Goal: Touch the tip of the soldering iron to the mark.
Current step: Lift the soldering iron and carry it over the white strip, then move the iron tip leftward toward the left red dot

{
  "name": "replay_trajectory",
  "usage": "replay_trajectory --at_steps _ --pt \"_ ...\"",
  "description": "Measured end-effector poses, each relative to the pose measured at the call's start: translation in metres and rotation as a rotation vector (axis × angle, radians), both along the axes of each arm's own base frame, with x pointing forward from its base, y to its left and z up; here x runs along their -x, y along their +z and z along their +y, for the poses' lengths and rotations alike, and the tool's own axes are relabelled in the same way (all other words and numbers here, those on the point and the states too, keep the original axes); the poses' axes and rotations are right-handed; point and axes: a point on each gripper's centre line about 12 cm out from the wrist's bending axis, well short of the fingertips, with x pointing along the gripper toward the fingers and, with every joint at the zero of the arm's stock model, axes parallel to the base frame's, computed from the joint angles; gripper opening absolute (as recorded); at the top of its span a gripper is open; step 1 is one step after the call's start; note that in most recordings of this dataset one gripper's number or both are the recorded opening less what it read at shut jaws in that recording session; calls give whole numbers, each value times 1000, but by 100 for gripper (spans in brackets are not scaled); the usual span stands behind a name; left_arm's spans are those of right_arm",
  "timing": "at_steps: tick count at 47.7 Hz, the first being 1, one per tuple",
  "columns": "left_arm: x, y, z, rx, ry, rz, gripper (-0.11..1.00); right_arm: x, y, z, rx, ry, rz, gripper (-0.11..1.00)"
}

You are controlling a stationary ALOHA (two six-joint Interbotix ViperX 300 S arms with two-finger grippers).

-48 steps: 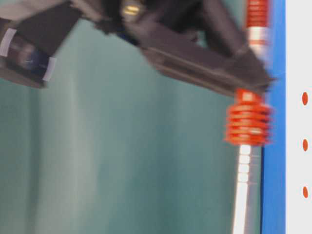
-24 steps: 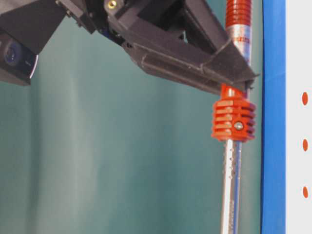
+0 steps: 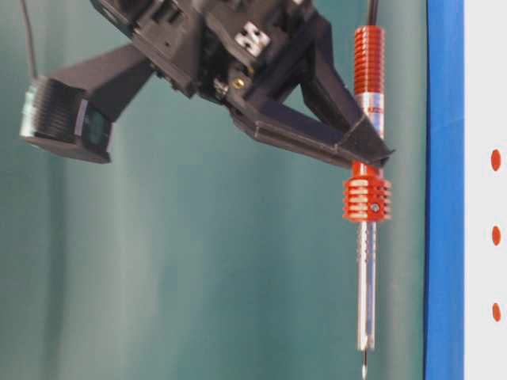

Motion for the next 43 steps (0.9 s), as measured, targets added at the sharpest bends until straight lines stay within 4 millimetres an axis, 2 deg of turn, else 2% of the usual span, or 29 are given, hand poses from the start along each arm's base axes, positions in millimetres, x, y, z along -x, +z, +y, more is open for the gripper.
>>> replay_trajectory --at_steps 16,23,32,43 --pt "0 0 0 2 0 -2 0 5 2 -56 101 -55 13 6" --pt "0 0 0 1 0 0 0 7 3 -73 128 -71 14 6" --pt "0 0 0 2 0 -2 0 8 4 -85 144 -87 15 6" --pt "0 0 0 2 0 2 0 8 4 -84 144 -83 18 6"
